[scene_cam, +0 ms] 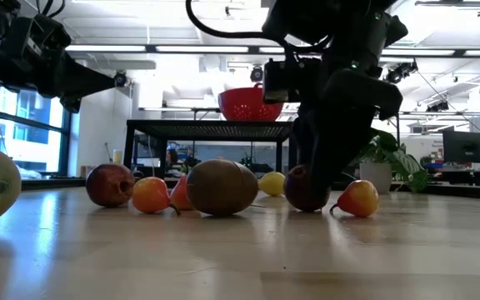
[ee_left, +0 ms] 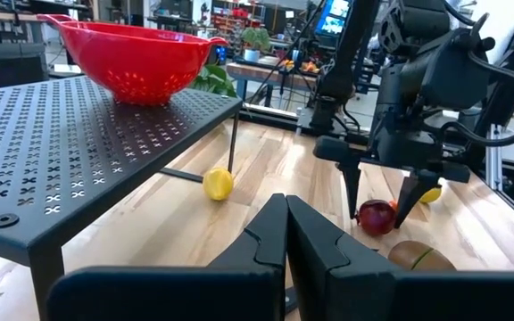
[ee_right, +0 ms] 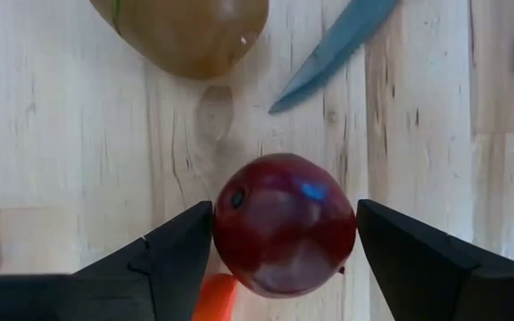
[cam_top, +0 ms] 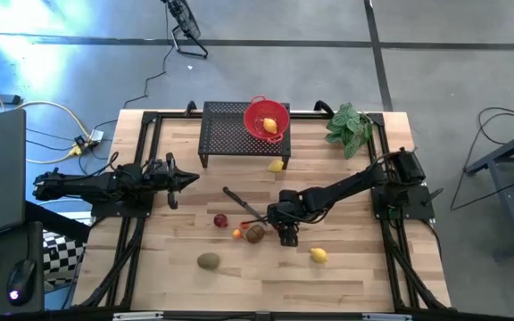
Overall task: Pick & Place Fruit
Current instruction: Put the right pomegranate into the colander on the shelf
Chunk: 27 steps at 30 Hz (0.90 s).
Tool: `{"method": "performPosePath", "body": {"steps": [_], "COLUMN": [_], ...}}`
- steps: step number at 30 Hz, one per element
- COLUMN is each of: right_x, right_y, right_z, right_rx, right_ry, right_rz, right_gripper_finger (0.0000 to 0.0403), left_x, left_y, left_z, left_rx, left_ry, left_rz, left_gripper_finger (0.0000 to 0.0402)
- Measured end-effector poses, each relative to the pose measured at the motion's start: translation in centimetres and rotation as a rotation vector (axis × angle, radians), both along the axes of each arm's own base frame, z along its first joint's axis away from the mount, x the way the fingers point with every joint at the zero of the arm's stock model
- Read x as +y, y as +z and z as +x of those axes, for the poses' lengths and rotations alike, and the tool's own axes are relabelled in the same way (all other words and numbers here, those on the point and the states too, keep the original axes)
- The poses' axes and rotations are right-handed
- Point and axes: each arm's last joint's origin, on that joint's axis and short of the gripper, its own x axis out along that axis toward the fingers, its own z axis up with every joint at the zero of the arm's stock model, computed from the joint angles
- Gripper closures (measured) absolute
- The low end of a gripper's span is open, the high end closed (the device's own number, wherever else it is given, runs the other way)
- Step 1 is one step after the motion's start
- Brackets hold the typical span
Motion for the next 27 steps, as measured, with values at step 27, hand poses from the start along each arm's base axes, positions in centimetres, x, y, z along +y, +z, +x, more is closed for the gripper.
{"method": "performPosePath", "body": {"steps": [27], "right_x": [0.0], "right_y": [0.0], "right_z": [-0.03], "right_rx": [0.003], "right_ry": [-0.007], "right_rz": [0.003], "right_gripper_finger": [0.0186], "left_x": [0.01], "left_y": [0.0], "left_z": [0.0], "left_rx": [0.0], "left_ry": [0.003], "left_rz": [0.0], "left_gripper_finger": [0.0402]}}
